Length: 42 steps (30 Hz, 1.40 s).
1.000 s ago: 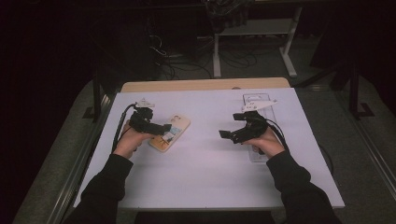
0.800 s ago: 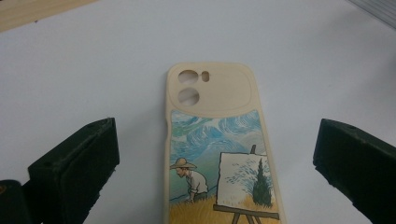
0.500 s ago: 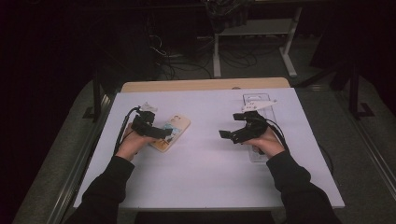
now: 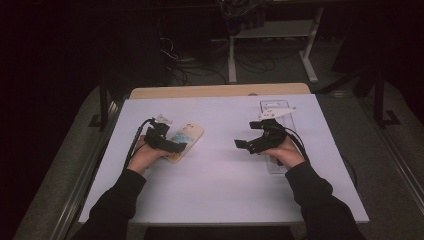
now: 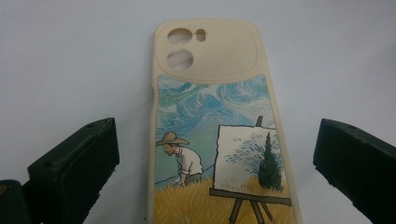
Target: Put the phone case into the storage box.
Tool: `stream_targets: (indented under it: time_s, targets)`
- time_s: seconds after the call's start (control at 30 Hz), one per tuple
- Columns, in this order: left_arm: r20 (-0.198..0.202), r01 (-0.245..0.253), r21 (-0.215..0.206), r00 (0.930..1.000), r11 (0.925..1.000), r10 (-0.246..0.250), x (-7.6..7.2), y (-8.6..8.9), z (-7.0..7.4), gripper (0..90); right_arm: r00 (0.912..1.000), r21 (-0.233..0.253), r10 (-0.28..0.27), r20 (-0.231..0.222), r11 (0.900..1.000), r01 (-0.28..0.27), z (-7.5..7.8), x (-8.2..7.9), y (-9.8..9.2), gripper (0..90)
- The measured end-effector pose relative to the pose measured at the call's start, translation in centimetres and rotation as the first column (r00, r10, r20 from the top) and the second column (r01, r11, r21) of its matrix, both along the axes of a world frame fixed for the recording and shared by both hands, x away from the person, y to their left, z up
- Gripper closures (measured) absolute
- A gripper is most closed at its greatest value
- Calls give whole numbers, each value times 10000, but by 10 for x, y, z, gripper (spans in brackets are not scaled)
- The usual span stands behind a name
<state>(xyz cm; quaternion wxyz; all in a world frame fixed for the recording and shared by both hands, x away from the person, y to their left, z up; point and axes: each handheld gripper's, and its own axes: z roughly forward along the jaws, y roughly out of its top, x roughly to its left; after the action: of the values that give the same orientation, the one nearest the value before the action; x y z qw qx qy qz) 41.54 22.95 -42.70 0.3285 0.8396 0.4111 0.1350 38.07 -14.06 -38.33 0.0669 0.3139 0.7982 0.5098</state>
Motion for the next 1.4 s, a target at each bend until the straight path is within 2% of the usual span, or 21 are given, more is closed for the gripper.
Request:
stream_targets:
  time_s: [0.8, 1.0, 1.07, 1.33, 1.4]
  targets:
    - [-354, 169, 668, 9993, 9976, -146, -1, -9, -14, 0, 10000, -7, 13, 26, 10000, -13, 0, 0, 0, 0]
    - [-540, 234, 732, 9984, 9970, -195, -2, -10, -17, 0, 10000, 5, 19, 57, 10000, -19, 0, 1, 0, 0]
    - [-634, 291, 894, 9977, 9956, -234, -1, -11, -18, 0, 10000, -3, 10, 5, 10000, -10, 0, 0, 0, 0]
    - [-676, 301, 922, 9974, 9953, -239, -1, -11, -20, 0, 10000, 6, 17, 19, 10000, -17, 0, 1, 0, 0]
    - [-693, 384, 1069, 9971, 9935, -311, -1, -11, -19, 0, 10000, 9, 13, 17, 10000, -13, 0, 1, 0, 0]
